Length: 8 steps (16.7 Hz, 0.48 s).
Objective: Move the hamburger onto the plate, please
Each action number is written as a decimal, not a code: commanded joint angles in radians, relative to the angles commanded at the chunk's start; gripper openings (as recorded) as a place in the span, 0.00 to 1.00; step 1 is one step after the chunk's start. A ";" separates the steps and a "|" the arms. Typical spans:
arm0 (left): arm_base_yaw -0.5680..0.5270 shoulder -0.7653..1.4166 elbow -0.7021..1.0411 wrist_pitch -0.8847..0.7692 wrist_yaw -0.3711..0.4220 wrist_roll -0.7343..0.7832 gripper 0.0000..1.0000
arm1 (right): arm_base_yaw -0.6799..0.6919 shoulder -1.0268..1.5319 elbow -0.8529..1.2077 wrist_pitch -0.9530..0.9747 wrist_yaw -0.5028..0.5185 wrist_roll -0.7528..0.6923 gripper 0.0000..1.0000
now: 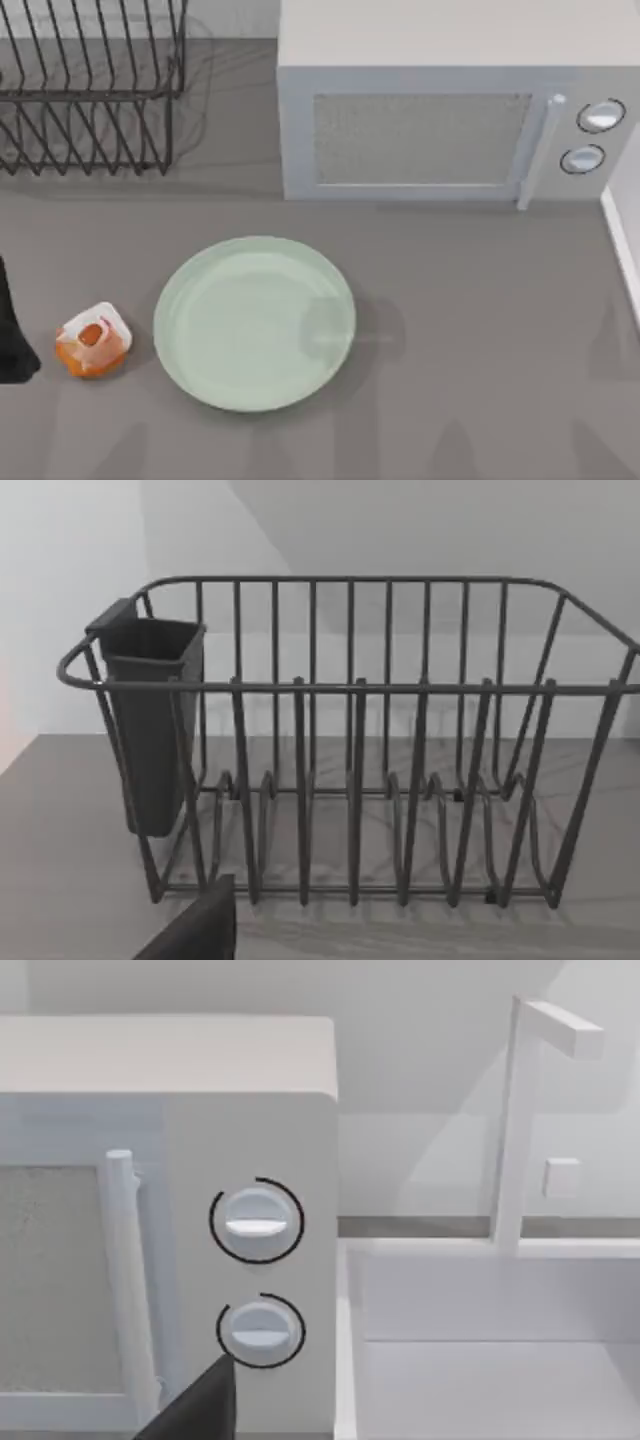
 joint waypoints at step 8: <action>-0.035 0.225 0.186 -0.151 0.002 0.119 1.00 | 0.000 0.000 0.000 0.000 0.000 0.000 1.00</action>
